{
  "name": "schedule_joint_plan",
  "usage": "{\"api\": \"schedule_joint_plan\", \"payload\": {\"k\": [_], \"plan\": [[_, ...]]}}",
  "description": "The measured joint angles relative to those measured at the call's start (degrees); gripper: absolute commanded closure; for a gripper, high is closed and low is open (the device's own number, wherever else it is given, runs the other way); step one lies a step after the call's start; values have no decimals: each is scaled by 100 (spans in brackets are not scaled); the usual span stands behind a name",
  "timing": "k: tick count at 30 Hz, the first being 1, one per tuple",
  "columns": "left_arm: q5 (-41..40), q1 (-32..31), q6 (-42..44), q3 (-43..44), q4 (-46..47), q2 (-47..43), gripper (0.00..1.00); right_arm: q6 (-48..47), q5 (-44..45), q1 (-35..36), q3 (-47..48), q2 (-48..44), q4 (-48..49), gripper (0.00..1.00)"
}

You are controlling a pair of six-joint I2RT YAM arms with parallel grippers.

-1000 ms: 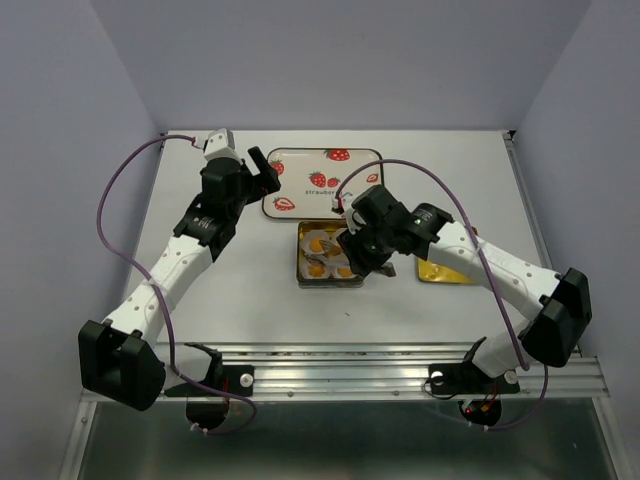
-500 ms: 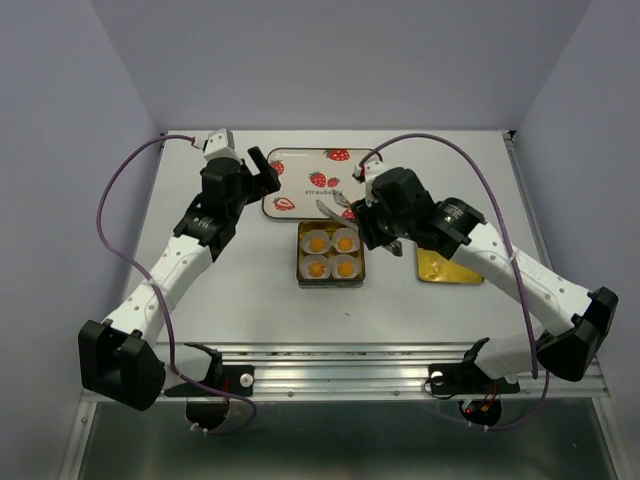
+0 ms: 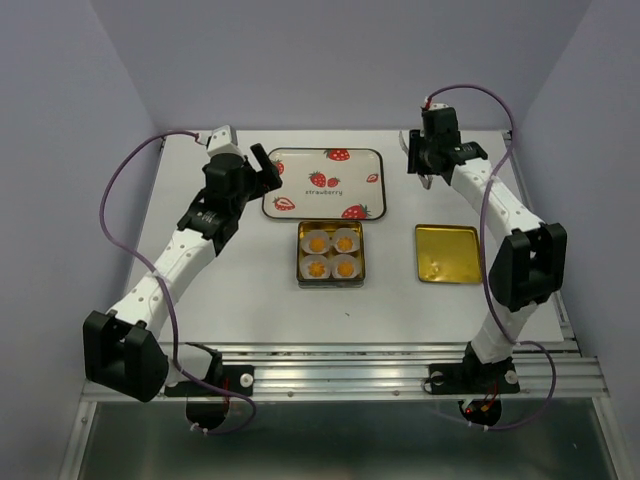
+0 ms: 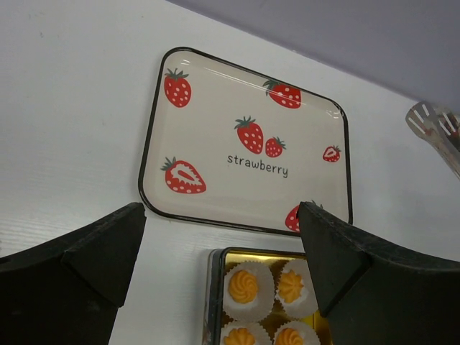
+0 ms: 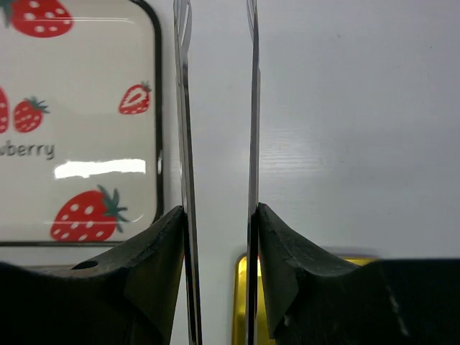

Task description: Pack the cookies

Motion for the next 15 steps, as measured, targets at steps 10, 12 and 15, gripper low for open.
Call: {"api": "schedule_joint_plan", "payload": {"k": [10, 12, 15], "plan": [[-116, 0, 63, 122, -4, 236, 1, -431, -59, -933, 804, 1722, 522, 53], [-129, 0, 63, 160, -4, 282, 1, -450, -122, -1034, 918, 1930, 610, 53], [-146, 0, 66, 181, -9, 315, 1, -476, -203, -1123, 1010, 2181, 713, 53]]}}
